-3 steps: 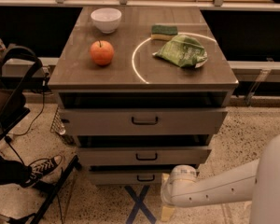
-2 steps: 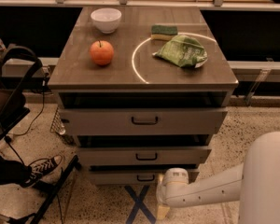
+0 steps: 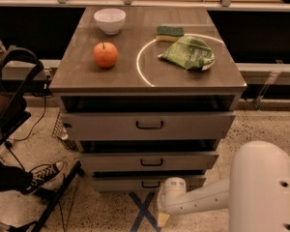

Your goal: Open bottom drawer

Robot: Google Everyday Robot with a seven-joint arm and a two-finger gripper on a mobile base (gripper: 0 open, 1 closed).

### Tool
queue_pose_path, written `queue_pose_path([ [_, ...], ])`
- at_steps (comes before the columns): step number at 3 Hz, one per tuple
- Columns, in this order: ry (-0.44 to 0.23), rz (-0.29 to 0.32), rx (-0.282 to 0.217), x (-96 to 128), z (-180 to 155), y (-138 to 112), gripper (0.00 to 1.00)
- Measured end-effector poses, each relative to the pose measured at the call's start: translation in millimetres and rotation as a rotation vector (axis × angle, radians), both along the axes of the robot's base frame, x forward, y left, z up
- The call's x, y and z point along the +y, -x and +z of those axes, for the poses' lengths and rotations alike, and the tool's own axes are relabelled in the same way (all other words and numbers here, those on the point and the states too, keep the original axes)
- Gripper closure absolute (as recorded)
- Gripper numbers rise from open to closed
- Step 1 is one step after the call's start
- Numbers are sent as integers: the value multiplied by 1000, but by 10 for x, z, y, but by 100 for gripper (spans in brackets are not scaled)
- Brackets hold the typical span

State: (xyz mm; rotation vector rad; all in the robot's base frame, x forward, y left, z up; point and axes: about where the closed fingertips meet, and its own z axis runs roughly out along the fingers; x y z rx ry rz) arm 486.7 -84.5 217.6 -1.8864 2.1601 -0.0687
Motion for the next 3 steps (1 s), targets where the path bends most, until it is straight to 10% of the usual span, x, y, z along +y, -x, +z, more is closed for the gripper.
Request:
queue_pose_path([
  [3, 91, 164, 28, 587, -553, -194, 0],
])
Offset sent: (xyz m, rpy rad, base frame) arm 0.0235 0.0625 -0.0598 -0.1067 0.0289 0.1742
